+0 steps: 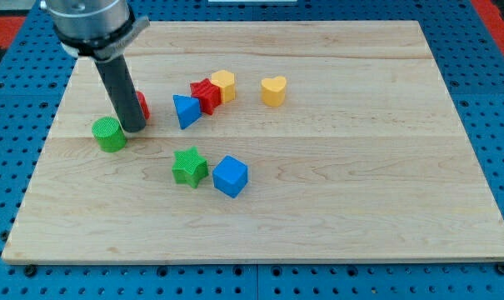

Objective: Place the red circle above the red star

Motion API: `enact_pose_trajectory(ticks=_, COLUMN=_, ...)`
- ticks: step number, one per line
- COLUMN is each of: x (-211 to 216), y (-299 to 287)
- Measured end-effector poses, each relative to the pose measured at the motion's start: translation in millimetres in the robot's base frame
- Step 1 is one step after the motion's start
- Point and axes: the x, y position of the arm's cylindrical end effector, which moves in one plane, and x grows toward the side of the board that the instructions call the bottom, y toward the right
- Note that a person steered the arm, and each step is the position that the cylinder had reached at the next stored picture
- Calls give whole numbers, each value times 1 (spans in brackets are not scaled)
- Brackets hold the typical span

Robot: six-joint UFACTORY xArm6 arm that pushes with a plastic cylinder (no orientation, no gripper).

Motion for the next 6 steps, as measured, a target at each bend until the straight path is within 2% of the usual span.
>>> enact_pose_trajectory(ticks=3, x=-23, y=-56)
enact_pose_trajectory(ticks=5, x=-54, y=-39)
enact_pose_trajectory(ticks=6, x=-54, y=40)
